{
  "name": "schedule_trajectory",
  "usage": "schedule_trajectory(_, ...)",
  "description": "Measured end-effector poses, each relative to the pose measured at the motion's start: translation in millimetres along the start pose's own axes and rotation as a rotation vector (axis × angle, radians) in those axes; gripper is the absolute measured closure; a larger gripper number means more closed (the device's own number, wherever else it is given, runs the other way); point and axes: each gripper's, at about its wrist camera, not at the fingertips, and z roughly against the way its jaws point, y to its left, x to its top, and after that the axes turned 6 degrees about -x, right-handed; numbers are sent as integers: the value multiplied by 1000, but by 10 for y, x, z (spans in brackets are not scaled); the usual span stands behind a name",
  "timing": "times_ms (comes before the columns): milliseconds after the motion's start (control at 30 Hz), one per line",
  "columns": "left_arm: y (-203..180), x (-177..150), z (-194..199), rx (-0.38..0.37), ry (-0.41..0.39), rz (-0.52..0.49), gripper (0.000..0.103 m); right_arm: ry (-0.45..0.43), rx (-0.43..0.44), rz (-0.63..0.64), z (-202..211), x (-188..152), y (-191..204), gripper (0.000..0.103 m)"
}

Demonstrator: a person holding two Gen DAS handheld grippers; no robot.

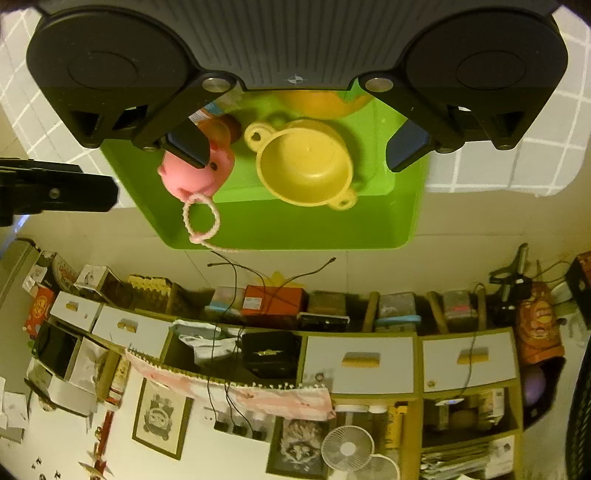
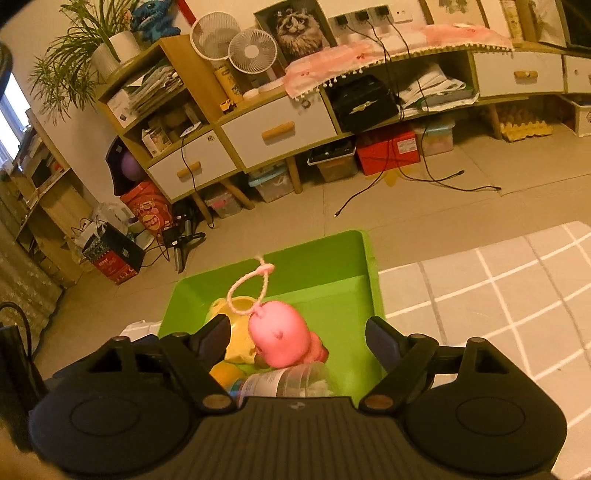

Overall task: Organize rigid objects
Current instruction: 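Carry the pig and yellow pot into the green bin and open both tools, then withdraw both tools from the bin toward the remaining toys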

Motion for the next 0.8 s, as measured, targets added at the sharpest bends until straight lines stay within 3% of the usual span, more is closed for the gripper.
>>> schedule_trajectory(267, -134, -18, 331, 24, -12, -48, 2, -40, -19, 22, 467, -76, -3, 44)
schedule_trajectory(800, -233, -331, 826, 5, 36, 25, 2, -76, -25, 66, 1080, -515, 109, 41)
